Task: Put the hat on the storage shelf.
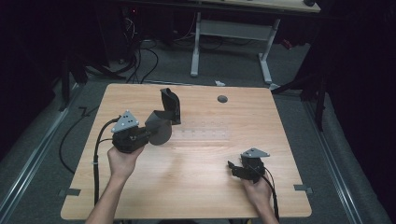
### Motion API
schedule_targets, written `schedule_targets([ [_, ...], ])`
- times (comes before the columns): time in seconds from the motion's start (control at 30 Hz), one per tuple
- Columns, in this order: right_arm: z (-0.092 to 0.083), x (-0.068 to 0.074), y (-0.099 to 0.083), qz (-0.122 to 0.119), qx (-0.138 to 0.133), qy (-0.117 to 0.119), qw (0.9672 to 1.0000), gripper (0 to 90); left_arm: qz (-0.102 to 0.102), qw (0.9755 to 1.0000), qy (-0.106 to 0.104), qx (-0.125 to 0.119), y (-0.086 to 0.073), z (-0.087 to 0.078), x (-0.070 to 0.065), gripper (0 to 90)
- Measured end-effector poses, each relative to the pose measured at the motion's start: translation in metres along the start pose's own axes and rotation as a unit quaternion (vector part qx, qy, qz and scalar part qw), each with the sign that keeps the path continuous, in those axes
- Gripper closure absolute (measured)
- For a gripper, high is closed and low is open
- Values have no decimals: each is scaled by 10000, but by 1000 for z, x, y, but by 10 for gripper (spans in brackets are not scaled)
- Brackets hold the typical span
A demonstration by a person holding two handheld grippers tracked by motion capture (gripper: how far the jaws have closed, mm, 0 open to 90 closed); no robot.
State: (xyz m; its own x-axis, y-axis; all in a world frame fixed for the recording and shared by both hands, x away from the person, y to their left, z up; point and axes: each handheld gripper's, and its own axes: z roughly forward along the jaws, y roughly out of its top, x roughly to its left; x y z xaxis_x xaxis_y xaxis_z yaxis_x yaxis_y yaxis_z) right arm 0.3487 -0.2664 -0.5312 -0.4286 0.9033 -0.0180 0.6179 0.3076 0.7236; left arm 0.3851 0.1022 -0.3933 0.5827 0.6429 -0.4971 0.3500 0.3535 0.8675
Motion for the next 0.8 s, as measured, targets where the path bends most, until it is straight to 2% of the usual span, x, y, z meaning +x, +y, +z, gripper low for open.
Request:
schedule_targets([
  [0.23, 0, 0, 0, -2, -2, 1, 10000, 345, 65, 9999, 97, -90, 6, 11, 7, 863],
  [0.37, 0, 0, 0, 4, 0, 3, 10000, 345, 13, 9998, 134, -174, 8, 15, 11, 863],
  [0.8, 0, 0, 0, 4, 6, 5, 10000, 344, 121, 9981, 535, -270, 7, 34, 32, 863],
])
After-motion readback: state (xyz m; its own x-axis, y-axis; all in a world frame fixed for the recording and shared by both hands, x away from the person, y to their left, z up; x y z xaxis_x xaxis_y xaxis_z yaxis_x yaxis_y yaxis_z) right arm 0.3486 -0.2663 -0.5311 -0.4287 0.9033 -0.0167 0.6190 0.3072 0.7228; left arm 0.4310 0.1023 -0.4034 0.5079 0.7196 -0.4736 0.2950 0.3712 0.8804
